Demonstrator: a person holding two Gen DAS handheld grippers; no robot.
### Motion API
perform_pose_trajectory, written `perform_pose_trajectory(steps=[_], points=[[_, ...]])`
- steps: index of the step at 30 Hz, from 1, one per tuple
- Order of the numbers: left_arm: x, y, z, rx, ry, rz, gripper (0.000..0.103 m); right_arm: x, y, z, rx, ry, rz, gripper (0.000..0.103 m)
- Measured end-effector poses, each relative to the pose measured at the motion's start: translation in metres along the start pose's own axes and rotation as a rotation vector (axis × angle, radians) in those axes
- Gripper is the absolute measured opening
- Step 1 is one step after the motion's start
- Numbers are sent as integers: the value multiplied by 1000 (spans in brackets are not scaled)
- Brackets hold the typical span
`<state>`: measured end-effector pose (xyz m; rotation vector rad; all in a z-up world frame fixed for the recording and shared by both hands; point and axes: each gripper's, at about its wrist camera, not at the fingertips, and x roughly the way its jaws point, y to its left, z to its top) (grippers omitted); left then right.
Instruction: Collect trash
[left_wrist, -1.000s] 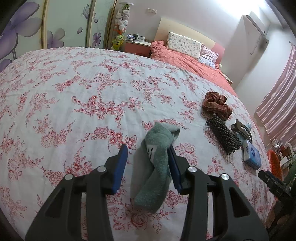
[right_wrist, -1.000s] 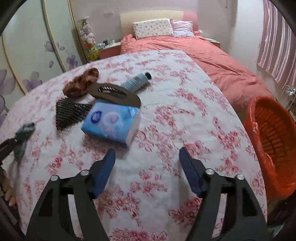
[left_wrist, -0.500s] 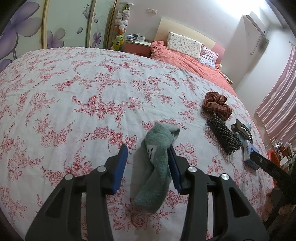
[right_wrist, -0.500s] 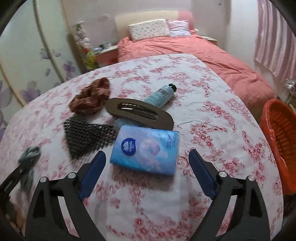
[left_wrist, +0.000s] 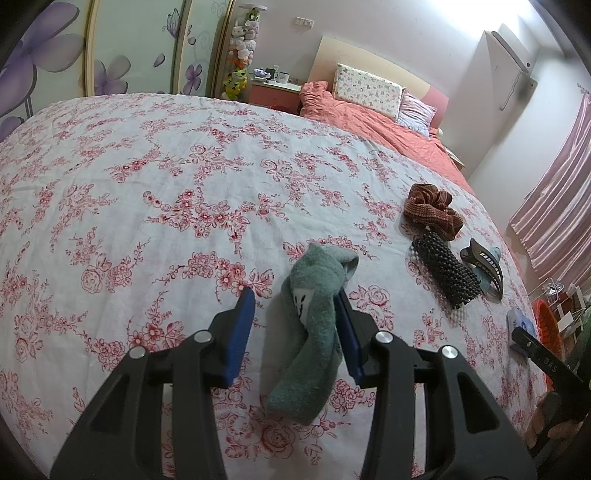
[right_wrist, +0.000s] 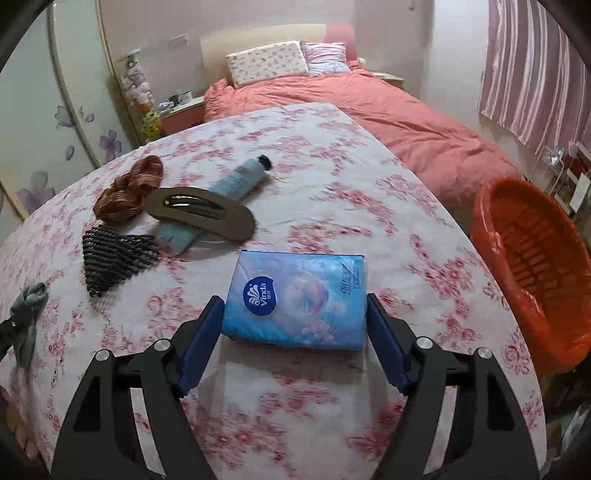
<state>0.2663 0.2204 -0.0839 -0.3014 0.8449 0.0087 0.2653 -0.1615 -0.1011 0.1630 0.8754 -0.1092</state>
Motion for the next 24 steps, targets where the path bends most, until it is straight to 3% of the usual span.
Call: perform_pose_trajectory(steps=[7,24], points=[[0,1,0,-6,-1,-6,44,4,6,0,-36,22,-43,78],[-1,5,1,-37,-8,-41,45,2,1,-1,-17,19,-15,80]])
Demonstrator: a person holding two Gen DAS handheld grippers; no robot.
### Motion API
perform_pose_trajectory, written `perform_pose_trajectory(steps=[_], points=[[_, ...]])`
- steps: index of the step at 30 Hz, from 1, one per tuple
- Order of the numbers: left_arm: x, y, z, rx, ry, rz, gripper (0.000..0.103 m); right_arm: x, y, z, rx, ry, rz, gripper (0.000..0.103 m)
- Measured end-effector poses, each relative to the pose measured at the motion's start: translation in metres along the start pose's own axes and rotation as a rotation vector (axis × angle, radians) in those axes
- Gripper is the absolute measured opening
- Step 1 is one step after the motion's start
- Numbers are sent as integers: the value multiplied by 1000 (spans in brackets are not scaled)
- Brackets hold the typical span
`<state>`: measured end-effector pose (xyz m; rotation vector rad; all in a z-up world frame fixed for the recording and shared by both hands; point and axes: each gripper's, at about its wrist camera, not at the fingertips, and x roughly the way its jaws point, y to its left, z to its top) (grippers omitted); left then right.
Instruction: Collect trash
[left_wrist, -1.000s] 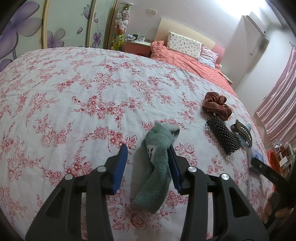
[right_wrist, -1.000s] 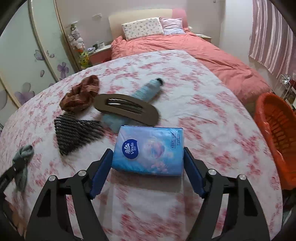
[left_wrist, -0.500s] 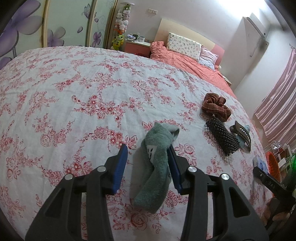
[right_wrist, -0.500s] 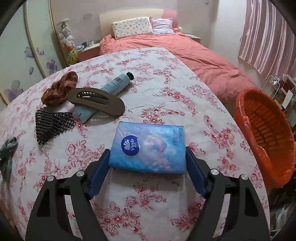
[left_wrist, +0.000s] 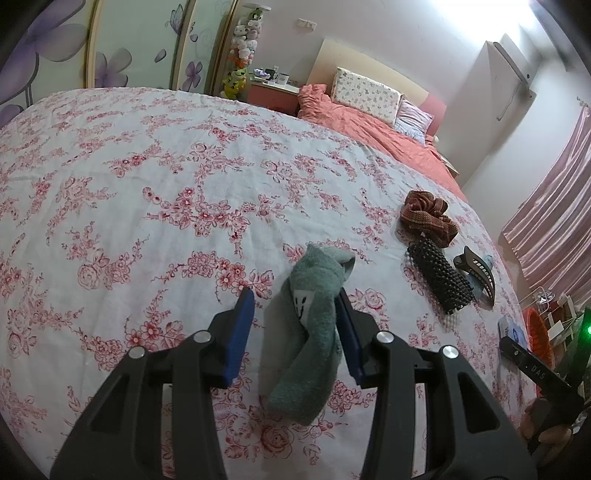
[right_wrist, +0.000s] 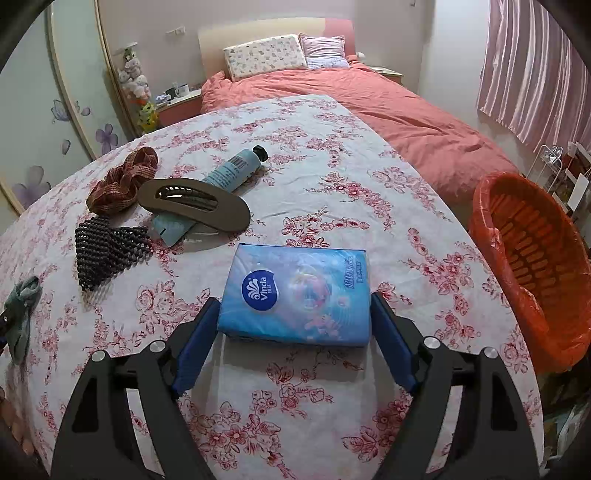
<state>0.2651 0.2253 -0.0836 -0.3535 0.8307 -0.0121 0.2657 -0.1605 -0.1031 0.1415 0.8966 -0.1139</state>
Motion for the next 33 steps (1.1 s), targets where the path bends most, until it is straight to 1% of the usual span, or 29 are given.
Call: perform_pose_trajectory(steps=[21,23,25,27,28,29,30,31,32,33], points=[[0,0,0,-1,0,-4,47,0,-3,0,16,-3,28,84],[0,-3,0,14,2,14,48,1,-1,1,7,-1,13,84],[2,-11,-1,54,9,52,50,2,5,1,-19,9,-24,84],[5,-20,-1,93,17,98,50,3,8,2,-22,11,-39,84],[7,-24,-1,110,21,120,49,3,8,2,-16,10,-42,81],[8,-27,-2,126,23,145,43,3,8,2,-14,7,-46,74],[8,-28,-2,135,24,162,37,2,7,2,-9,-2,-42,74],[9,-31,-2,146,26,173,26,1,5,2,-4,-3,-30,73],[10,-33,-3,154,27,176,19,1,4,2,1,-6,-20,73],[10,-34,-3,159,28,181,18,-1,1,1,6,-10,-5,73]])
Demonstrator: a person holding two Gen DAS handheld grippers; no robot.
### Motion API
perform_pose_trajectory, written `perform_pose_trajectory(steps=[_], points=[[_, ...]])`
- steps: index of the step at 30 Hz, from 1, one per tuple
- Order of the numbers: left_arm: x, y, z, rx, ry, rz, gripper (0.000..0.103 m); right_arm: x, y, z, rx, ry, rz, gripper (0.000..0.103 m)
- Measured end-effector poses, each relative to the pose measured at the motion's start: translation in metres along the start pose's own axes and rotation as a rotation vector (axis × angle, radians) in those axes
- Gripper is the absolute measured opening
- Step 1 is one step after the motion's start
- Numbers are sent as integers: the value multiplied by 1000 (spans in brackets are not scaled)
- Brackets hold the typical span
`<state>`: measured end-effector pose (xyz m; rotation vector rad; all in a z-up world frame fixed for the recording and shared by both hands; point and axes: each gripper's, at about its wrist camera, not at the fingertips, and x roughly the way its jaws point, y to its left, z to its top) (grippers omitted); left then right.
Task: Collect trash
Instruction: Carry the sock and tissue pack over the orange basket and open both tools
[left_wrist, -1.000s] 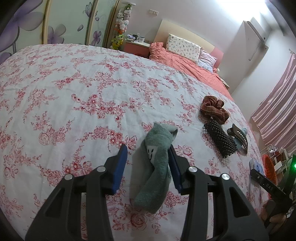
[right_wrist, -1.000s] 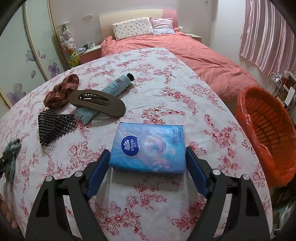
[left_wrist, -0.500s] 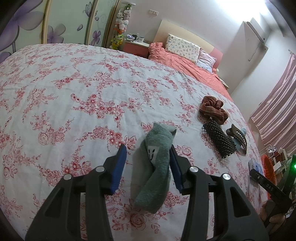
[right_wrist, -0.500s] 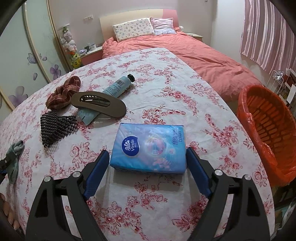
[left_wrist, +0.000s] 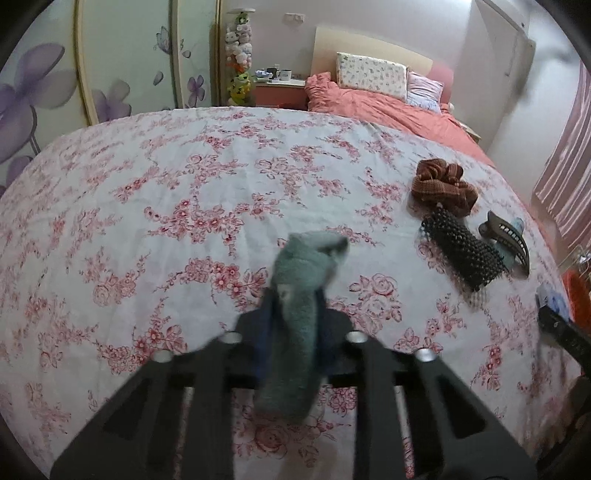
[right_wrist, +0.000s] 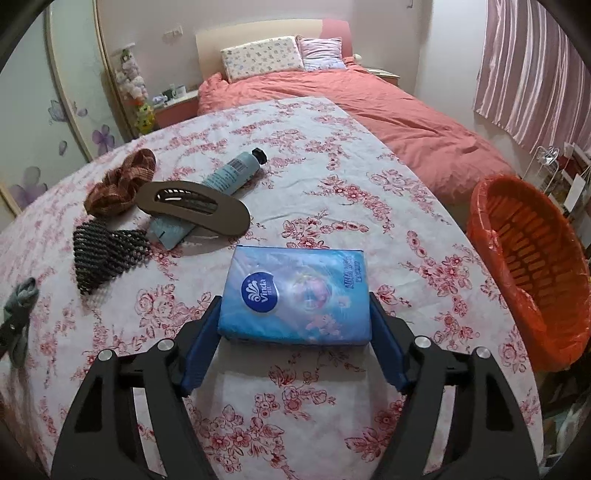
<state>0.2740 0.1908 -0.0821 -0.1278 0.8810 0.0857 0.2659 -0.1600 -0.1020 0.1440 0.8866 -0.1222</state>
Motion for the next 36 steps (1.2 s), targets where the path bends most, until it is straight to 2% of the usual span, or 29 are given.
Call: perform_pose_trajectory(steps=[9,18,27,30,36], points=[[-21,-25,-1,28,-28,-42,14,-33,-27,1,42,-82,46,73],[-54,-93,1,84,-65,-176,14,-82,-70,8,95,-219,44,73],[-85,-205,-7,212,-87,-372,14,-113,-144,8,196,-330,-39,73],[-93,-255,-10,265,-85,-458,14,-117,-171,9,242,-349,-67,73],[-103,-340,-21,372,-76,-581,14,-115,-217,12,325,-372,-97,73]])
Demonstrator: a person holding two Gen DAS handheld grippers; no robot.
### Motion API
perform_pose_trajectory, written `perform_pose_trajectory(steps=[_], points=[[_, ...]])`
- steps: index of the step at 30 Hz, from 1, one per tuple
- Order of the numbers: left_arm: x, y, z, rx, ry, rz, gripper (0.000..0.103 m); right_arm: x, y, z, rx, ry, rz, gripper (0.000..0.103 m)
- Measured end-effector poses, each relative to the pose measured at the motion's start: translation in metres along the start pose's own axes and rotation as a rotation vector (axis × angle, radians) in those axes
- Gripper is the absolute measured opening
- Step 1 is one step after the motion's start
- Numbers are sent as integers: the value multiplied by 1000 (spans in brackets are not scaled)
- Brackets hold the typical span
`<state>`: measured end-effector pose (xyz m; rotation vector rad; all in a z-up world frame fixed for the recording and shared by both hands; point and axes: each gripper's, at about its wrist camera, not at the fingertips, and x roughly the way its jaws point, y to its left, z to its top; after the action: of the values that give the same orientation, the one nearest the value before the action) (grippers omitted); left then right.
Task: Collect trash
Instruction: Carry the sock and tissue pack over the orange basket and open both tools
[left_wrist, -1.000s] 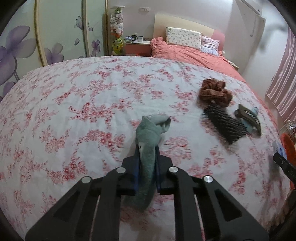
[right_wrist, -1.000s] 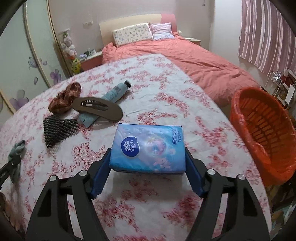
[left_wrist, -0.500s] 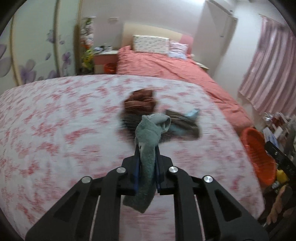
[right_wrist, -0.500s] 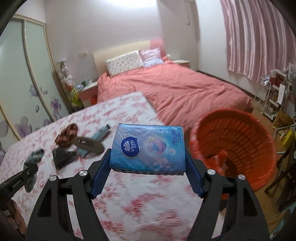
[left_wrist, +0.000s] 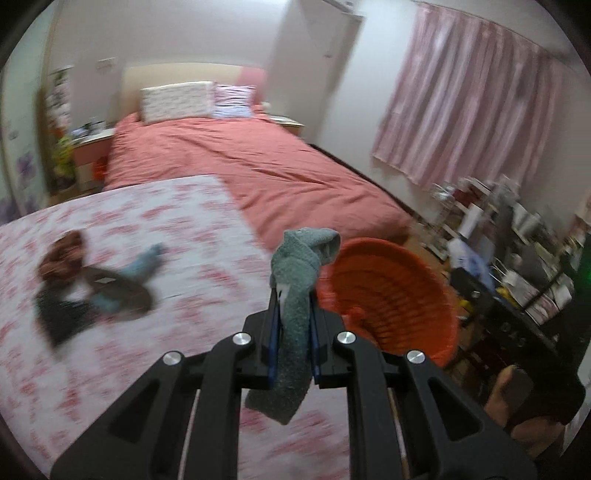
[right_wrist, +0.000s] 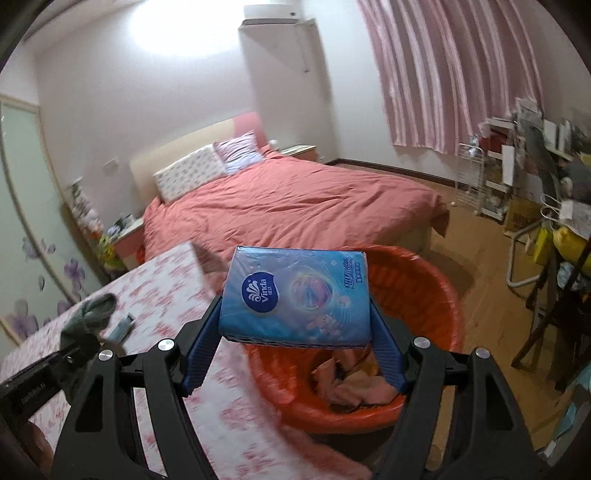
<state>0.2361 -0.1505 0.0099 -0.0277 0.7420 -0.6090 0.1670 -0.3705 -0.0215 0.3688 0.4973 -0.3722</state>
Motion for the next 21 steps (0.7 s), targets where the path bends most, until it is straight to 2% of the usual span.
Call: perform_pose_trajectory(steps=[3,7,11,12,14,21], points=[[25,-37,5,54,20,-60,14,8,-16,6,29,-10,-9,73],[58,-67,7,90,56,-107,15,19,-35,9,62,-11,-6,73],[89,-84,7,105,94,-122,18,28,-50,10,102,0,10,73],[96,-86,7,106,100,-117,22,32,-53,10,114,5,21,74],[108,-86,5,104,117,-99,38,43,-59,9,129,25,39,75],[113,-56,-6,105,127,11,64,48,-62,-4,127,63,23,80]])
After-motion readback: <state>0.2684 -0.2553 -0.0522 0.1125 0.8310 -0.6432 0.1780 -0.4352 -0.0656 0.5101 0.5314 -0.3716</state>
